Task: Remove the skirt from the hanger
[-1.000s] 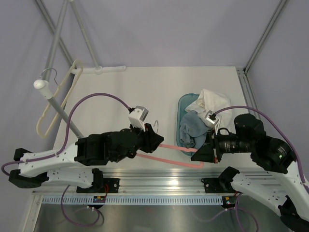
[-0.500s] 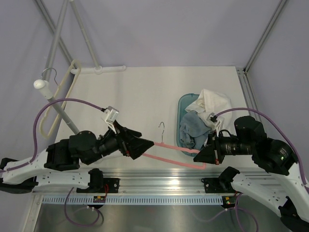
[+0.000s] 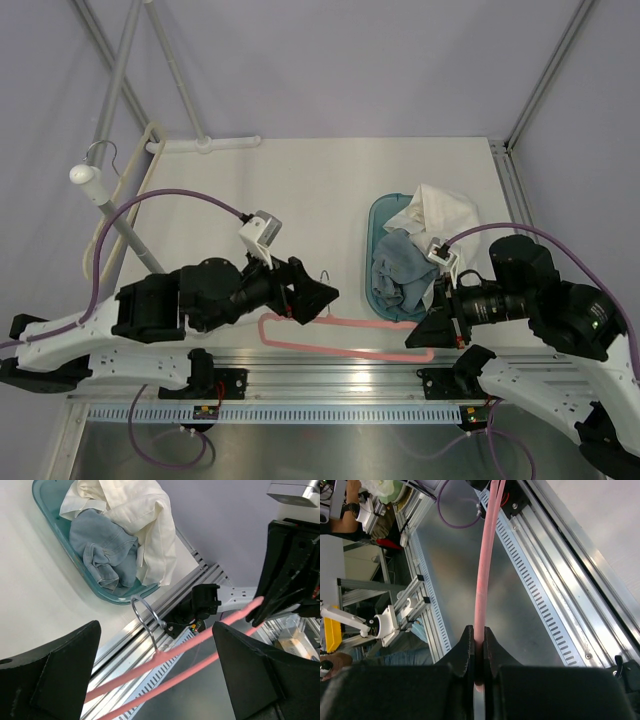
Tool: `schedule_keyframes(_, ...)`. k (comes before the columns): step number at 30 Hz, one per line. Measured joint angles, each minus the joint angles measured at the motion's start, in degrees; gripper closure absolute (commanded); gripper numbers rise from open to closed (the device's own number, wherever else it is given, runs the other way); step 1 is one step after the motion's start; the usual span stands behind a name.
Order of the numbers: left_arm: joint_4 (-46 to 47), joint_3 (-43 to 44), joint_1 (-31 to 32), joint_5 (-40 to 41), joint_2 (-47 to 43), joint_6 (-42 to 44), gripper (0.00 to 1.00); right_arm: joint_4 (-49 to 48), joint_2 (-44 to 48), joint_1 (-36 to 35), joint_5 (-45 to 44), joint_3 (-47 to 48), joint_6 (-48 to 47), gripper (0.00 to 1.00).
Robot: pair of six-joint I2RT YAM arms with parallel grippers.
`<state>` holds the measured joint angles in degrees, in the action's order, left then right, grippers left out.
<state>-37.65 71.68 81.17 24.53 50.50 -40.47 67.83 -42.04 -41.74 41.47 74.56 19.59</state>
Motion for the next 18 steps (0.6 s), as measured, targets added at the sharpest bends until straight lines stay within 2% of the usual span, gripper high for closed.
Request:
schedule_keyframes(5, -2.1, 2.7, 0.0, 1.8, 3.8, -0.1, 0.08, 1.5, -0.4, 0.0, 0.2, 0.5, -1.4, 1.0)
schedule_keyframes(11, -3.6, 4.6, 0.0, 2.9, 6.4, 0.1, 0.3, 2.0, -0.3, 0.0, 0.3, 0.5, -2.3, 1.0)
schedule_keyframes(18, -3.7, 4.6, 0.0, 2.9, 5.9, 0.5, 0.48, 2.0, 0.0, 0.0, 2.3, 0.7, -2.9, 1.0)
